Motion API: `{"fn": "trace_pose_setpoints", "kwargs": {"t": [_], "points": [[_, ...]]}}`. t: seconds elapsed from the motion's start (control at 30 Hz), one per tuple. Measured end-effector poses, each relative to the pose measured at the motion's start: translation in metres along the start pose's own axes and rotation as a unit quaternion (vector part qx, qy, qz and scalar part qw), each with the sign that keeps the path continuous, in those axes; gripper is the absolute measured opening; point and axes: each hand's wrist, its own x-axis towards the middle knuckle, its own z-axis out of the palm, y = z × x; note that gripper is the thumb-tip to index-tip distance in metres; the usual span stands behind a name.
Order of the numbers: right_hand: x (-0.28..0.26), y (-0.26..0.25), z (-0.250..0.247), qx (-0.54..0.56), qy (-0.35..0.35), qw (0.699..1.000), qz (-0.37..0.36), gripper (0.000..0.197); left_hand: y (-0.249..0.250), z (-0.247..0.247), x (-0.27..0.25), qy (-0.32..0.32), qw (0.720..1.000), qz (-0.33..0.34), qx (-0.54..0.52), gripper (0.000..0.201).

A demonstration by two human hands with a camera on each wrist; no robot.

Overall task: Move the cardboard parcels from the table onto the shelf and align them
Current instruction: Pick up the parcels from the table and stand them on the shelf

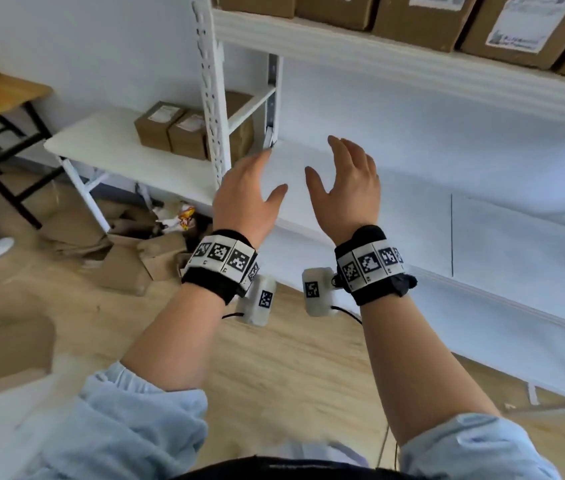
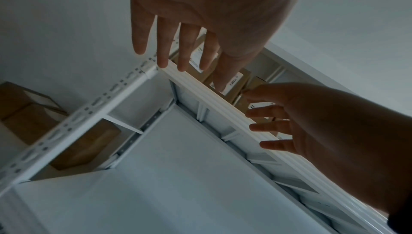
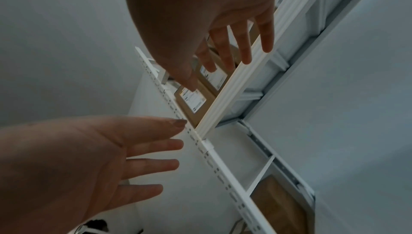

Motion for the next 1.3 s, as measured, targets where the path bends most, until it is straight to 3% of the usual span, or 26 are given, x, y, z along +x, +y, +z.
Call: {"fn": "trace_pose_setpoints", "kwargs": {"t": [0.2,0.43,0.83,1.03,1.3], "points": [[0.009,-0.056,0.063,0.034,-0.039,0.999,-0.016,0.056,-0.071,-0.029,0.011,0.002,0.999,-0.046,0.002,0.06],[0.04,-0.082,0.139,0.091,-0.07,0.993,-0.029,0.047,-0.133,-0.035,0.053,0.016,0.995,-0.092,0.02,0.059],[0.173,-0.12,0.311,0.207,-0.138,0.968,-0.024,0.044,-0.247,-0.033,0.239,0.013,0.986,-0.149,0.07,0.064],[0.208,-0.13,0.373,0.172,-0.189,0.965,-0.054,0.045,-0.299,-0.033,0.284,0.014,0.978,-0.198,0.059,0.064],[0.239,-0.13,0.451,0.155,-0.204,0.967,0.008,0.047,-0.378,-0.016,0.337,-0.021,0.978,-0.205,0.023,0.066]]}}
